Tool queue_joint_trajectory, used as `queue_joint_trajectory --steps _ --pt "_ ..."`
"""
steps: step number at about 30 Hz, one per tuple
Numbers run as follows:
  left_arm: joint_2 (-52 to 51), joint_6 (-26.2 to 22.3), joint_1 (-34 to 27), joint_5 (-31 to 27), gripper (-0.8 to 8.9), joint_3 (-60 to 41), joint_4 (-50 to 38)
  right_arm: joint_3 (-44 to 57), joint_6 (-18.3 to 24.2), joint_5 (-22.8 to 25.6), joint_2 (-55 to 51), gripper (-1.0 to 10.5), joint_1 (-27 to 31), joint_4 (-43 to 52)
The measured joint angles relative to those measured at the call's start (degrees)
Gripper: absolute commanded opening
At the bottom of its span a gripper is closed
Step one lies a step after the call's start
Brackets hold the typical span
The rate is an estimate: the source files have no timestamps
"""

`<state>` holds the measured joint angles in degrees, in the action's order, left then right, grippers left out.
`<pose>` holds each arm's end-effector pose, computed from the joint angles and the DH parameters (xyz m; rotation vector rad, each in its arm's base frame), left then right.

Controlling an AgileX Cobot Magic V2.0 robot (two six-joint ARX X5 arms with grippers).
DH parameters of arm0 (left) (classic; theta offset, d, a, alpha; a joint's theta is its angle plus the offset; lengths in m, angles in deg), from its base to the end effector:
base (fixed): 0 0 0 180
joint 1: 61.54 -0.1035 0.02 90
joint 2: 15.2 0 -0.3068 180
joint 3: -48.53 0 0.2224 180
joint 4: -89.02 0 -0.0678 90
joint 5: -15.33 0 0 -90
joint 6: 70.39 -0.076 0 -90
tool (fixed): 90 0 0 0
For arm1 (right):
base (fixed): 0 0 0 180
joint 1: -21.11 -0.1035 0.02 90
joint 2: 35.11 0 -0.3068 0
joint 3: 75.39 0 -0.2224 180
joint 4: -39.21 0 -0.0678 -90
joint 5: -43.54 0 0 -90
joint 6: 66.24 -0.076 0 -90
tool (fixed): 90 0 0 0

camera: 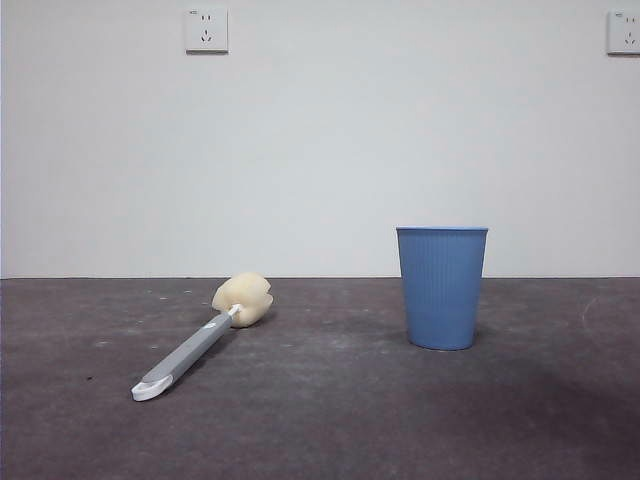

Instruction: Pick up the cup brush,pick up the cup,insert the brush into the cup,clean the cup,put the cup brush back,put the cup back to the fixed position on the table

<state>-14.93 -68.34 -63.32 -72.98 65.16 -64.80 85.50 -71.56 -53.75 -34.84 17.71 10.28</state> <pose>0.0683 -0.0001 0.1431 -0.0409 0.1713 0.0046 0.0640 0.0135 0.1517 0.0983 0.1848 0.1778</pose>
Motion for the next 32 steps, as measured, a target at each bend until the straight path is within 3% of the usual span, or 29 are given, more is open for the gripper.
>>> queue_joint_trajectory --steps 5,32 --pt "0.0 0.02 0.0 0.0 -0.03 0.0 -0.02 0.0 -0.2 0.07 -0.02 0.0 0.0 -4.42" --pt "0.0 0.11 0.0 0.0 -0.03 0.0 -0.02 0.0 -0.28 0.04 -0.02 0.0 0.0 -4.52"
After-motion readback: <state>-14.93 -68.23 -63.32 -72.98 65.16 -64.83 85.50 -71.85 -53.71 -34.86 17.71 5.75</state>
